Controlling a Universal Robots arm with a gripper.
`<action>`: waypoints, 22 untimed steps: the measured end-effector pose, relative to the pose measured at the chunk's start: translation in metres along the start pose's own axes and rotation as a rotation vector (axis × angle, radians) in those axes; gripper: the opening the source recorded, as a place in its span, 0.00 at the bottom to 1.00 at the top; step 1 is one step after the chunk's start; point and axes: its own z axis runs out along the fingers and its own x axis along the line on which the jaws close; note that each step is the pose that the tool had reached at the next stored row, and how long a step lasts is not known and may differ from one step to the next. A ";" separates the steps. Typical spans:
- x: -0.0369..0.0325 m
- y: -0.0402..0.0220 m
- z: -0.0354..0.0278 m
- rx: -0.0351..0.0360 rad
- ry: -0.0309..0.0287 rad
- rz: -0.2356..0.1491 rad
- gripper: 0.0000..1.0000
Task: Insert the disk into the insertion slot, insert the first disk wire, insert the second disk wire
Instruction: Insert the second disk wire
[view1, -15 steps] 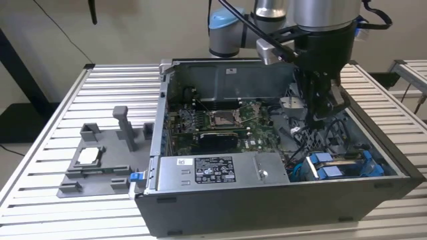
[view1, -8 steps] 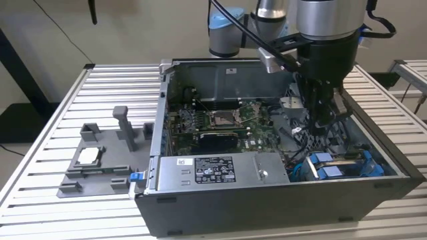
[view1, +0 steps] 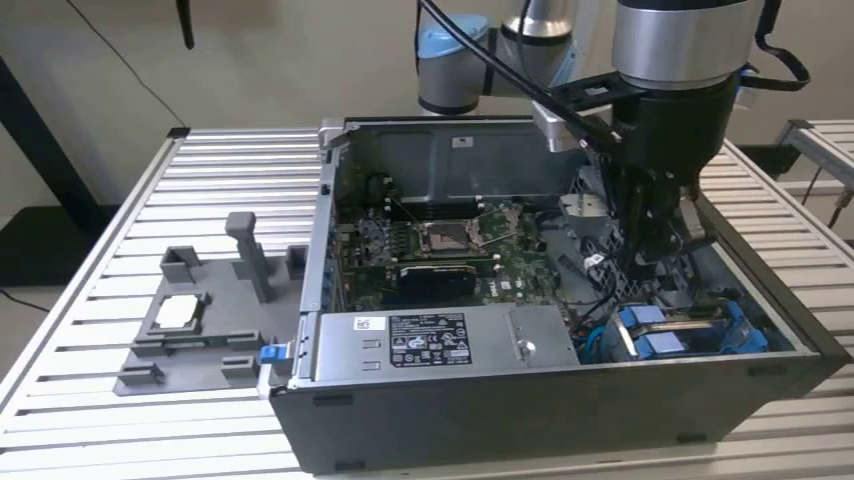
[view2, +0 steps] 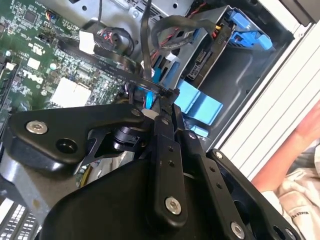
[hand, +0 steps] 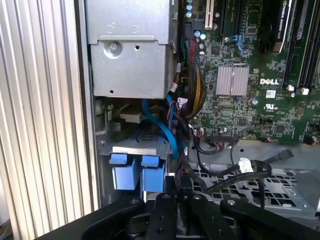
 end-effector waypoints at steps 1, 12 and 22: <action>0.0007 -0.0014 0.0005 -0.0062 -0.0026 0.000 0.15; 0.0115 -0.0132 0.0044 -0.0159 -0.0671 0.011 0.15; 0.0335 -0.0181 0.0076 -0.0169 -0.0668 0.017 0.15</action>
